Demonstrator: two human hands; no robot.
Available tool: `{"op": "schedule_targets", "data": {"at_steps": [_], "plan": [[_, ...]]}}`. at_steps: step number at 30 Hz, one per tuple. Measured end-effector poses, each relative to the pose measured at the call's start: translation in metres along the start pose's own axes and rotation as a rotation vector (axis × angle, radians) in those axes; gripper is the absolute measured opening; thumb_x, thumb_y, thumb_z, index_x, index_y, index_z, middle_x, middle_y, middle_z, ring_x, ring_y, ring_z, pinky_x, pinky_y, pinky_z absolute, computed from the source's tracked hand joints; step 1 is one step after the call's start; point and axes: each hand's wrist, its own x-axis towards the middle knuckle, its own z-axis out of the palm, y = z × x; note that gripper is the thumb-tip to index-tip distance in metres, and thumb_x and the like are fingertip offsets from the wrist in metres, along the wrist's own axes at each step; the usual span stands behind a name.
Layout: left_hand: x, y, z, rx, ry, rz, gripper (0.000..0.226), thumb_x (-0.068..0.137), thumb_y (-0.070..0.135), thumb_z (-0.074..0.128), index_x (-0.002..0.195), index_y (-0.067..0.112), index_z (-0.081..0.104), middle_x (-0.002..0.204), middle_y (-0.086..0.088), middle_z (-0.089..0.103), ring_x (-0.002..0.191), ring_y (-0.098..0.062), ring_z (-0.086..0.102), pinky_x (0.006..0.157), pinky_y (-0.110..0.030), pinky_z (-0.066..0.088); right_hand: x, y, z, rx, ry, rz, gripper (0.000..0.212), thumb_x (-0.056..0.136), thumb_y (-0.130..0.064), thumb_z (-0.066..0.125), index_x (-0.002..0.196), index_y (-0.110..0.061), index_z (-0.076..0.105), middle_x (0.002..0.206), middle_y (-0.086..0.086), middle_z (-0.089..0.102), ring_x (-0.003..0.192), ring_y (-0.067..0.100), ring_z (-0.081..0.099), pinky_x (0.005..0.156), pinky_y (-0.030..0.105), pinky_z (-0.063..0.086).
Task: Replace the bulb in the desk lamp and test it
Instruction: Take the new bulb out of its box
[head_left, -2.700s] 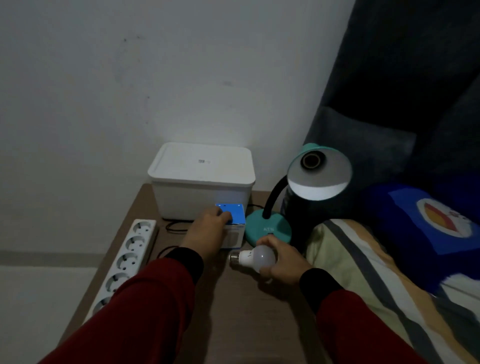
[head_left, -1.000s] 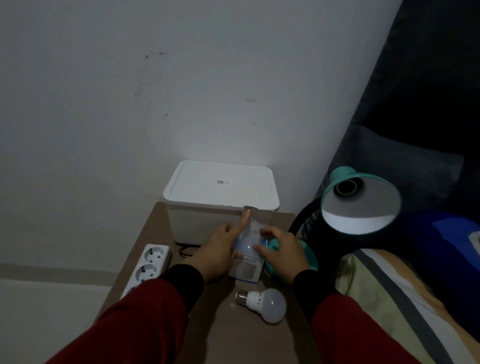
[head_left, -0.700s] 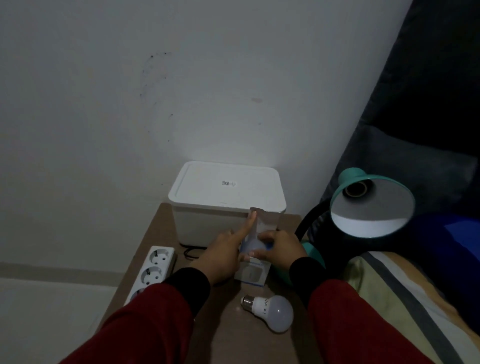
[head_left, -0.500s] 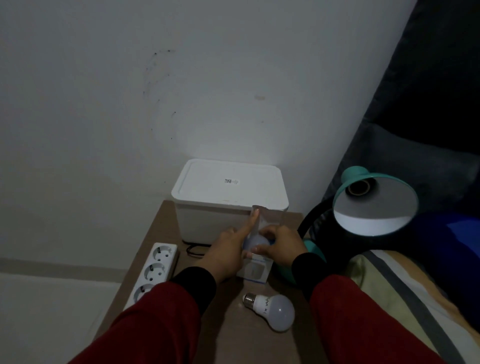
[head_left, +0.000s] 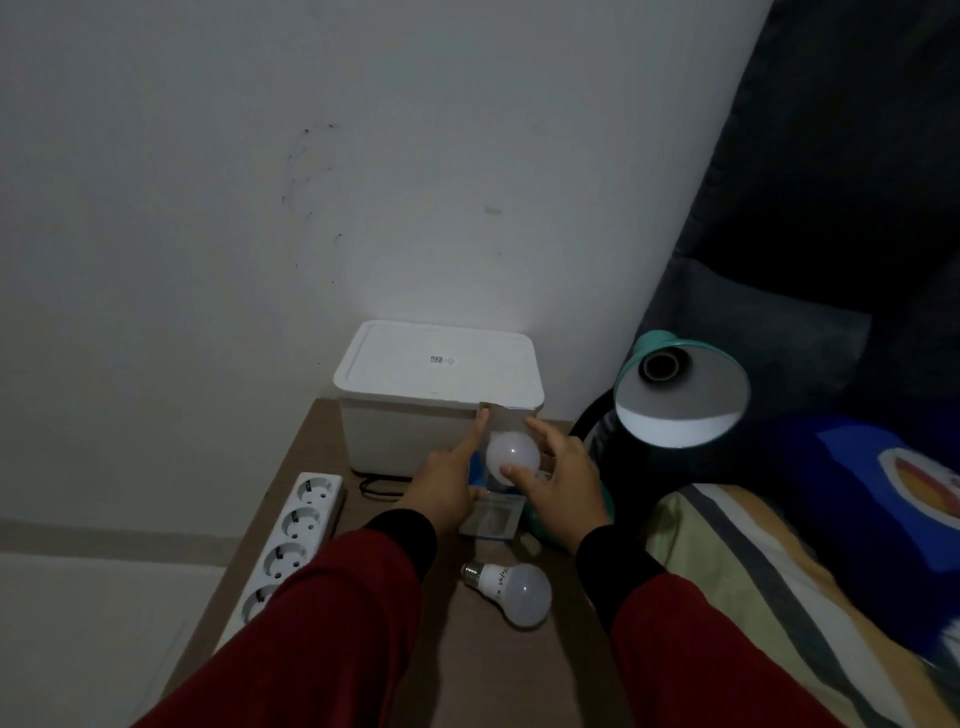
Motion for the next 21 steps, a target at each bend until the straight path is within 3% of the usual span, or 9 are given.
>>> {"op": "schedule_targets", "data": {"at_steps": [3, 6, 9, 14, 18, 21], "plan": [[-0.004, 0.005, 0.002, -0.008, 0.031, -0.060, 0.101, 0.087, 0.016, 0.064, 0.145, 0.044, -0.015, 0.135, -0.016, 0.053, 0.119, -0.028, 0.055, 0.104, -0.041, 0.046, -0.003, -0.004, -0.007, 0.099, 0.034, 0.010, 0.059, 0.083, -0.013, 0.068, 0.137, -0.021, 0.046, 0.131, 0.014, 0.044, 0.117, 0.025, 0.052, 0.097, 0.023, 0.041], [-0.010, 0.006, 0.001, -0.002, 0.030, -0.079, 0.099, 0.088, 0.014, 0.063, 0.148, 0.038, -0.011, 0.137, -0.017, 0.051, 0.121, -0.029, 0.054, 0.105, -0.040, 0.045, -0.007, -0.006, -0.016, 0.188, 0.063, -0.004, 0.060, 0.087, -0.013, 0.061, 0.139, -0.034, 0.041, 0.137, 0.011, 0.042, 0.119, 0.023, 0.051, 0.107, 0.036, 0.043], [-0.017, 0.013, -0.006, -0.030, 0.121, -0.060, 0.083, 0.089, 0.009, 0.060, 0.151, 0.028, 0.009, 0.133, -0.019, 0.052, 0.118, -0.031, 0.055, 0.102, -0.037, 0.044, -0.014, -0.010, -0.027, 0.274, 0.085, -0.023, 0.059, 0.091, -0.009, 0.052, 0.141, -0.036, 0.037, 0.146, 0.007, 0.038, 0.130, 0.022, 0.043, 0.113, 0.044, 0.036], [-0.026, 0.028, -0.012, -0.093, 0.260, -0.043, 0.049, 0.092, 0.005, 0.052, 0.137, 0.018, 0.038, 0.129, -0.018, 0.050, 0.116, -0.030, 0.052, 0.100, -0.039, 0.045, -0.025, -0.016, -0.038, 0.437, 0.103, -0.004, 0.042, 0.099, -0.007, 0.039, 0.137, -0.023, 0.047, 0.133, -0.002, 0.044, 0.130, 0.025, 0.044, 0.109, 0.048, 0.040], [-0.025, 0.030, -0.008, -0.094, 0.268, -0.031, 0.044, 0.091, 0.007, 0.055, 0.132, 0.017, 0.045, 0.129, -0.015, 0.048, 0.115, -0.030, 0.053, 0.102, -0.043, 0.046, -0.029, -0.015, -0.034, 0.539, 0.164, 0.037, 0.039, 0.099, -0.014, 0.044, 0.135, -0.028, 0.048, 0.137, 0.002, 0.046, 0.126, 0.029, 0.049, 0.103, 0.044, 0.047], [-0.022, 0.027, -0.001, -0.010, 0.244, -0.010, 0.040, 0.090, 0.009, 0.058, 0.129, 0.014, 0.053, 0.128, -0.013, 0.054, 0.117, -0.028, 0.053, 0.103, -0.038, 0.045, -0.028, -0.010, -0.029, 0.524, 0.196, 0.021, 0.041, 0.096, -0.017, 0.051, 0.126, -0.043, 0.046, 0.139, 0.004, 0.048, 0.125, 0.026, 0.051, 0.103, 0.049, 0.046]]}}
